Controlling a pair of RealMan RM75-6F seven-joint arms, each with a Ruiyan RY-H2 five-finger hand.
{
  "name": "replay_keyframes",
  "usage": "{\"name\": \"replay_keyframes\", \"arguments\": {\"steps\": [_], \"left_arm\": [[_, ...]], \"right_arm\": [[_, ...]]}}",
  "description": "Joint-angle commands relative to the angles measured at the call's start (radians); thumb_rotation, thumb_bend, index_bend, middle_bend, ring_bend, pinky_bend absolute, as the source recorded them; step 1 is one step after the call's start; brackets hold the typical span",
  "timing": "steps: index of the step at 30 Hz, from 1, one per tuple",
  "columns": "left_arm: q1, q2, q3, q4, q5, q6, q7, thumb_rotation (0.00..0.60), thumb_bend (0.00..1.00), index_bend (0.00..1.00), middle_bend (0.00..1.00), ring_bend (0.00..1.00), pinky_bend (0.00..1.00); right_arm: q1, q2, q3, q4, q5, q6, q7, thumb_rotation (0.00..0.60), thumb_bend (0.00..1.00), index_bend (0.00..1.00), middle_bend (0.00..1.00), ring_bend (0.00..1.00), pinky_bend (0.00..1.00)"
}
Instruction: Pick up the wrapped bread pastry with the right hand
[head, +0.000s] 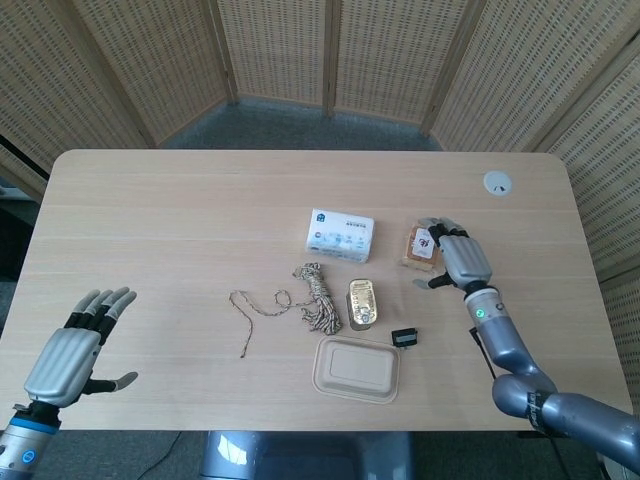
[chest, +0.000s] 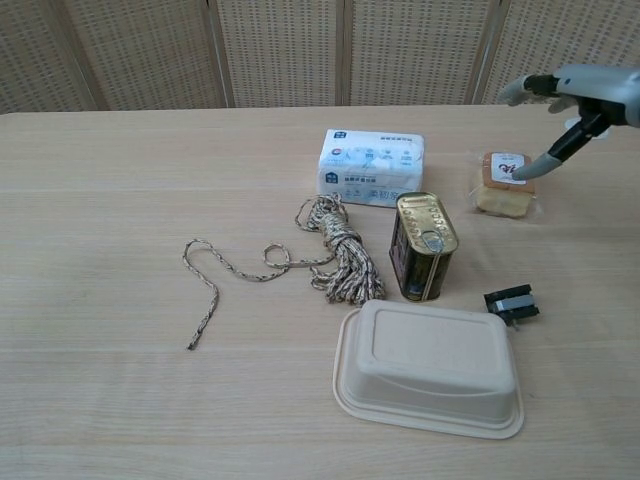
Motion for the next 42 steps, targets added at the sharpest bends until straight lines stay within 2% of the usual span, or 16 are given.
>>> {"name": "replay_keyframes", "arguments": {"steps": [1,11,22,25,27,28,30,33,34,36,38,42], "left_arm": [[0.000,-0.002,-0.001,0.002,-0.005,0.001,0.001,0.600,0.16,0.00,0.00,0.00,0.00],[-0.004,-0.008,-0.007,0.016,-0.025,-0.003,-0.010,0.600,0.15,0.00,0.00,0.00,0.00],[-0.005,-0.006,-0.009,0.012,-0.034,0.000,-0.012,0.600,0.14,0.00,0.00,0.00,0.00],[-0.004,-0.004,-0.008,0.009,-0.033,0.003,-0.014,0.600,0.14,0.00,0.00,0.00,0.00],[-0.002,-0.003,-0.006,0.009,-0.031,0.005,-0.019,0.600,0.14,0.00,0.00,0.00,0.00],[-0.001,-0.003,-0.005,0.010,-0.030,0.005,-0.021,0.600,0.14,0.00,0.00,0.00,0.00],[0.000,-0.001,-0.004,0.012,-0.030,0.005,-0.023,0.600,0.14,0.00,0.00,0.00,0.00],[0.003,0.001,-0.002,0.013,-0.028,0.009,-0.027,0.600,0.14,0.00,0.00,0.00,0.00],[0.004,0.002,-0.001,0.013,-0.026,0.012,-0.029,0.600,0.14,0.00,0.00,0.00,0.00],[0.009,0.005,0.000,0.016,-0.025,0.018,-0.035,0.600,0.14,0.00,0.00,0.00,0.00],[0.011,0.008,0.000,0.019,-0.025,0.022,-0.040,0.600,0.14,0.00,0.00,0.00,0.00],[0.011,0.007,0.000,0.026,-0.021,0.022,-0.048,0.600,0.14,0.00,0.00,0.00,0.00]], "right_arm": [[0.059,-0.076,0.007,0.107,0.042,-0.071,-0.002,0.555,0.12,0.00,0.00,0.00,0.00],[0.157,-0.204,-0.007,0.371,0.062,-0.214,0.025,0.557,0.11,0.00,0.00,0.00,0.00],[0.206,-0.281,-0.008,0.591,0.034,-0.333,0.111,0.564,0.12,0.00,0.00,0.00,0.00],[0.208,-0.308,-0.001,0.637,0.020,-0.335,0.148,0.600,0.12,0.12,0.05,0.01,0.00],[0.205,-0.327,0.001,0.662,0.002,-0.325,0.176,0.600,0.13,0.26,0.20,0.12,0.07],[0.204,-0.334,0.001,0.673,-0.005,-0.322,0.186,0.600,0.13,0.30,0.25,0.17,0.11],[0.202,-0.351,0.002,0.699,-0.019,-0.321,0.210,0.600,0.14,0.41,0.40,0.31,0.24],[0.201,-0.373,0.001,0.735,-0.032,-0.332,0.237,0.600,0.14,0.52,0.54,0.45,0.39],[0.200,-0.377,0.001,0.744,-0.037,-0.330,0.245,0.600,0.15,0.54,0.56,0.48,0.43],[0.194,-0.382,0.002,0.752,-0.054,-0.313,0.263,0.600,0.16,0.61,0.66,0.61,0.58],[0.185,-0.372,0.004,0.740,-0.072,-0.285,0.282,0.600,0.17,0.66,0.73,0.69,0.67],[0.155,-0.320,0.013,0.664,-0.096,-0.217,0.306,0.600,0.17,0.68,0.77,0.75,0.72]]}}
